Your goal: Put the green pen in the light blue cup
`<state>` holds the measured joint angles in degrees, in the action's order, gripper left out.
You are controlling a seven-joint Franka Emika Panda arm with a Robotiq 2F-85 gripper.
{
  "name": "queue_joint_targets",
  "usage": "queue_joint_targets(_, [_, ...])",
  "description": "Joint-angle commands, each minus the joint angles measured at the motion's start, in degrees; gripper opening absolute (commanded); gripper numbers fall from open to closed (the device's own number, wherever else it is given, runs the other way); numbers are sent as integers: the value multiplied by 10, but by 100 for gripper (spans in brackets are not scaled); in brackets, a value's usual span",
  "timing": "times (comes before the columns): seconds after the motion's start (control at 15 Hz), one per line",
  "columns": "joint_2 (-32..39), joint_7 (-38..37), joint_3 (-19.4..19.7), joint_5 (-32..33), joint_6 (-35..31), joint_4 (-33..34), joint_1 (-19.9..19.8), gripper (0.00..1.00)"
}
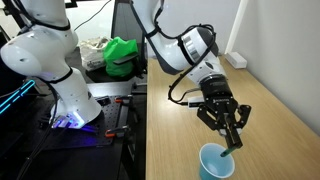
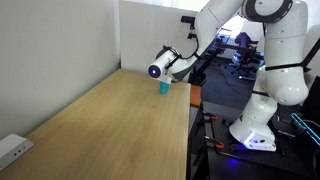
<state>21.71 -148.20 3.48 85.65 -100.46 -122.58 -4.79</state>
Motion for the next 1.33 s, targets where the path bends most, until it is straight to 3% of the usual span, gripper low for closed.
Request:
queue_joint_targets(0.0, [8, -13, -5, 6, -13, -3, -4, 3])
queue_joint_targets(1.27, [89, 4, -4, -7, -64, 54, -22, 3])
